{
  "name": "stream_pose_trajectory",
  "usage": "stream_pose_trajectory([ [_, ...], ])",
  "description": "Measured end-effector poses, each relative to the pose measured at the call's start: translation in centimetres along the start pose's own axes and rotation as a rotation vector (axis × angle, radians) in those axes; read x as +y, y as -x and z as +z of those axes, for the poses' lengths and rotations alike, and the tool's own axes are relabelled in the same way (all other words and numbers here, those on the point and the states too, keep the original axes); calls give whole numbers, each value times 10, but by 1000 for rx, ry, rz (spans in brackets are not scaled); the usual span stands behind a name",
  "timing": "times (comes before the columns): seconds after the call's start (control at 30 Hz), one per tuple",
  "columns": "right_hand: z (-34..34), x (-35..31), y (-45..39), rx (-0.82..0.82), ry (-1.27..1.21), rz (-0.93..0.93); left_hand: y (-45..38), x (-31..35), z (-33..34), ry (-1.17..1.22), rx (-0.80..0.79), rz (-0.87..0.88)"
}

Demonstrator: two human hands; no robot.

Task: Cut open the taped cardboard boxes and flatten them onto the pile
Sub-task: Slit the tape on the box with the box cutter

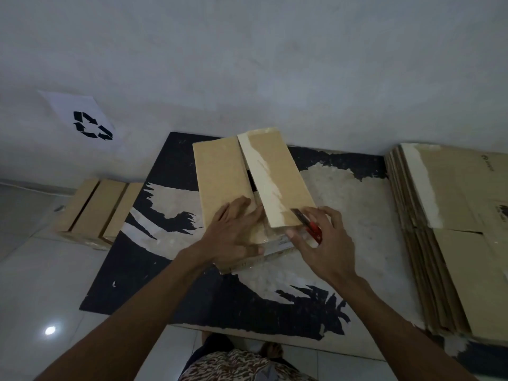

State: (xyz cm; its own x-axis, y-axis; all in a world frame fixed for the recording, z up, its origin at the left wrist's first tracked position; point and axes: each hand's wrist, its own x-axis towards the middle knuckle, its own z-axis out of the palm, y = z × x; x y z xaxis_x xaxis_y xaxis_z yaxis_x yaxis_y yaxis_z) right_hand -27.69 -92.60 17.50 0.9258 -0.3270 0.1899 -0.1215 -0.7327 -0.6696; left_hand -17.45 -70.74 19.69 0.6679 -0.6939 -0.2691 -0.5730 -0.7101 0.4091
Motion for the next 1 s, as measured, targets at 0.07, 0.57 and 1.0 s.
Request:
stream_pose_trajectory([
  [0.07,2,-1,7,9,40,-9,0,1,-3,-13,0,13],
  [0.57,5,6,7,-3,-65,90,9,0,7,1,124,166],
  [1.0,-25,-19,11,-193,-314,296,-3,-33,-24,290,192,-493],
])
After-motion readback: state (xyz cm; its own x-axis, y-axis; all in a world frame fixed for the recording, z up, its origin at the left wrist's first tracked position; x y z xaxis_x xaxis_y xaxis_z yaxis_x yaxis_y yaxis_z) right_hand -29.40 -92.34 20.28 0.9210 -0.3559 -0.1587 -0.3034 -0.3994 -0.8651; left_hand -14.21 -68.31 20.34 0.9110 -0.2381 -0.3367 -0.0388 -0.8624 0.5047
